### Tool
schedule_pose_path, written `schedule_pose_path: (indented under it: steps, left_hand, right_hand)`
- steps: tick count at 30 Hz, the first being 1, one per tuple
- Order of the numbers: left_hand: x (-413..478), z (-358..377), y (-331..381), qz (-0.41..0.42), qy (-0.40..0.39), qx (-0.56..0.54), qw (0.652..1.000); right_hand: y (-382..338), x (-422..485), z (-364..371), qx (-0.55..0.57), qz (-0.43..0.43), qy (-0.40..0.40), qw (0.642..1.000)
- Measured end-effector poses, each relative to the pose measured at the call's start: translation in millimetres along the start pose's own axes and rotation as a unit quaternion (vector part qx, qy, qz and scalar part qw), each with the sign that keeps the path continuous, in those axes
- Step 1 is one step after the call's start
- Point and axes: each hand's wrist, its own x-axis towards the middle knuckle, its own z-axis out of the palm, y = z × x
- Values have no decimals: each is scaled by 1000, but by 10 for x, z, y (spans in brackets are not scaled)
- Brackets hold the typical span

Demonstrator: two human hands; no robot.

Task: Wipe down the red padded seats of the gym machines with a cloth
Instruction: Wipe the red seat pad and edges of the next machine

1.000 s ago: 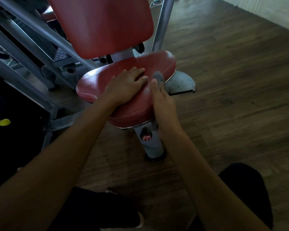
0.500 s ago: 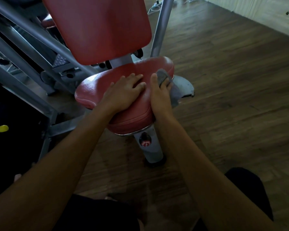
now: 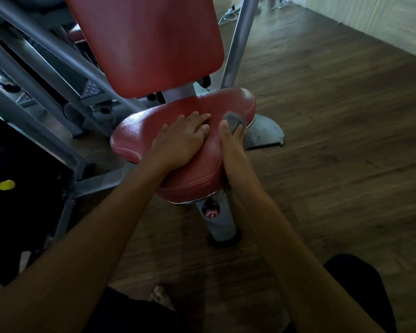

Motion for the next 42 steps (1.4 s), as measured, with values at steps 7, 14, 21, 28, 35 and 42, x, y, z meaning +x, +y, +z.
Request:
schedule_pose_path:
  steps: [7, 14, 21, 28, 35, 42]
  left_hand:
    - [39, -29, -40, 50, 43, -28, 997]
    - [649, -126, 38, 108, 45, -30, 993]
    - [1143, 52, 205, 141, 19, 11, 990]
    - [1390, 160, 172, 167, 51, -20, 984]
    - [1369, 210, 164, 172, 68, -8, 983]
    - [1372, 198, 195, 126, 49, -7, 991]
  right_hand:
    - [-148, 131, 3, -8, -39, 62, 997]
    - [35, 108, 66, 80, -7, 75, 994]
    - [-12, 158, 4, 69, -25, 98, 992]
    - [-42, 294, -13, 53, -60, 145, 986]
    - [2, 379, 4, 75, -30, 134, 988]
    - [0, 373, -74, 89, -27, 90, 992]
